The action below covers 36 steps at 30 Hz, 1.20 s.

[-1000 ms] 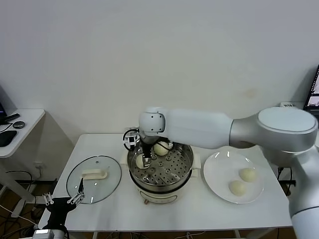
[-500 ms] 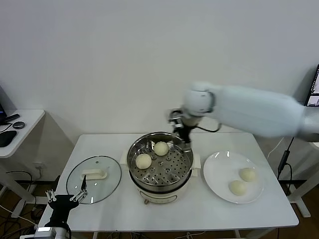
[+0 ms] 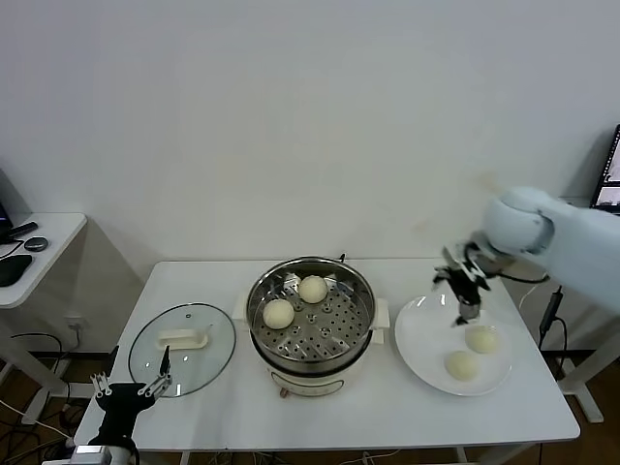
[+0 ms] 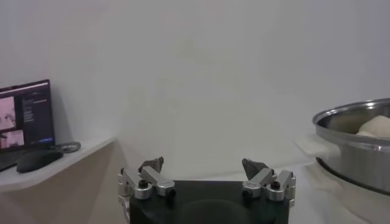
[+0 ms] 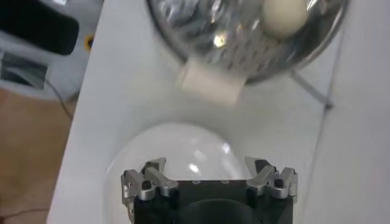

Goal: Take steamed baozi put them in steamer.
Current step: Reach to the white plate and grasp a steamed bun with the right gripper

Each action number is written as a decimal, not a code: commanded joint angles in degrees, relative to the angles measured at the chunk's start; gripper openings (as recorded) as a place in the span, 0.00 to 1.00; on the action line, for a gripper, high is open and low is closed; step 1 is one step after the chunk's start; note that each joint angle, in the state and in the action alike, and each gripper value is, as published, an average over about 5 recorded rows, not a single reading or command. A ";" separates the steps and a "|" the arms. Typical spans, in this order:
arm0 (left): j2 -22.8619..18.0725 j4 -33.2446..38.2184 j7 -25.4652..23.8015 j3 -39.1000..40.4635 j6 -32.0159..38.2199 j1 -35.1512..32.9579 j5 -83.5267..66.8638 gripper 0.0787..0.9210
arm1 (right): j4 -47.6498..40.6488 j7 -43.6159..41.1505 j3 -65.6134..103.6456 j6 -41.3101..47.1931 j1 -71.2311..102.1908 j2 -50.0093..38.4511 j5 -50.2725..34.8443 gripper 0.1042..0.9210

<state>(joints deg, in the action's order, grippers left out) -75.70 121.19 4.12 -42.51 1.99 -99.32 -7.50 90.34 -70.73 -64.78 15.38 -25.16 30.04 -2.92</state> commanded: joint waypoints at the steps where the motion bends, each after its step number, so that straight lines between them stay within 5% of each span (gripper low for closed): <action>1: -0.30 0.70 -0.04 -0.18 -0.32 -0.81 0.61 0.88 | -1.79 0.69 14.91 -6.09 21.80 -8.36 10.89 0.88; 36: -1.43 0.64 -0.01 -1.33 0.01 -2.27 1.62 0.88 | -11.31 8.29 26.23 -3.98 38.50 2.19 15.94 0.86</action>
<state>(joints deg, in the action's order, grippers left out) -77.12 121.97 4.11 -43.77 1.97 -101.57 -5.85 80.13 -63.06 -39.98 11.13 11.25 31.31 12.36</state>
